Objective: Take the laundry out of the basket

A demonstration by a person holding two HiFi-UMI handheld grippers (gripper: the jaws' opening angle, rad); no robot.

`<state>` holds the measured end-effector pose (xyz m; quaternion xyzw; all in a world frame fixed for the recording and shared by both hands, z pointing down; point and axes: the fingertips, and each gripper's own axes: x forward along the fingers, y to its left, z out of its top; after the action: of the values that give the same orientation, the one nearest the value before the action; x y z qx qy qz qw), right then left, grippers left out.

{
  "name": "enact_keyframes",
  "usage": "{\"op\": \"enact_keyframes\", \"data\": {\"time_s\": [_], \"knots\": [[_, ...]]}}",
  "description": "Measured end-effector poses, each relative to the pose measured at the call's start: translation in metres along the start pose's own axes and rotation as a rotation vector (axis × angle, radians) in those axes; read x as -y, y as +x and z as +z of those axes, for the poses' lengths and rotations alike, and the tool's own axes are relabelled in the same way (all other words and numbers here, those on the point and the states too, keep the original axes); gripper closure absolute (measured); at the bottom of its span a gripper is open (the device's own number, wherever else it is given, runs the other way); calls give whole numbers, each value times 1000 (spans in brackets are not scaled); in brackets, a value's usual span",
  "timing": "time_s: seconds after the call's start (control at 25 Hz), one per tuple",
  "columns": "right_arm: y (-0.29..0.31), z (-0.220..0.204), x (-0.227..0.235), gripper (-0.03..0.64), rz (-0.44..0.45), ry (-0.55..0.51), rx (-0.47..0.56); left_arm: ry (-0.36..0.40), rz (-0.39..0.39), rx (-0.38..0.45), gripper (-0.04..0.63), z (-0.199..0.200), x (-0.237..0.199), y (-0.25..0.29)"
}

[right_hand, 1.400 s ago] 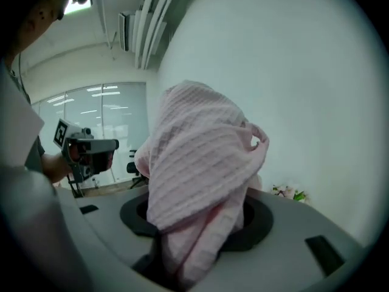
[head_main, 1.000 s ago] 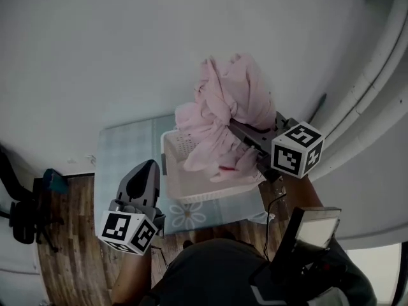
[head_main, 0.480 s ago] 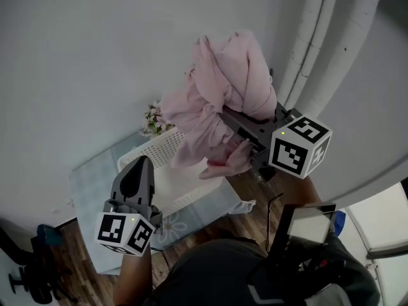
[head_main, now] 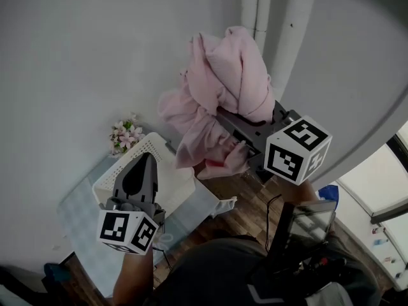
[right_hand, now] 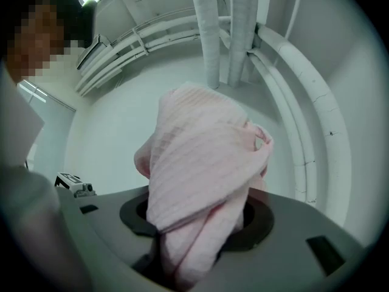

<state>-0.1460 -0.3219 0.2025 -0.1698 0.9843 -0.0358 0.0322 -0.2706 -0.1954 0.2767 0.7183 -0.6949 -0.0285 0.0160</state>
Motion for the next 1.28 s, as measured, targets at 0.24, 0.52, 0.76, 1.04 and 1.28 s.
{"op": "enact_keyframes", "data": {"time_s": [0.24,0.52,0.76,1.04,1.28], "knots": [[-35,2,35,371,-115,-25,12,0,-96,-13,586,-4,36,45],[-74,-13,63,370,-233,-49,12,3,-168,-13,586,-16,73,77],[-90,-24,76,370,-333,-22,19,15,-176,-63,586,-24,74,94],[-101,-47,88,370,-435,-26,-13,8,-208,-98,586,-36,81,107],[-104,-71,88,370,-470,-26,-63,-1,-221,-118,586,-46,87,107]]}}
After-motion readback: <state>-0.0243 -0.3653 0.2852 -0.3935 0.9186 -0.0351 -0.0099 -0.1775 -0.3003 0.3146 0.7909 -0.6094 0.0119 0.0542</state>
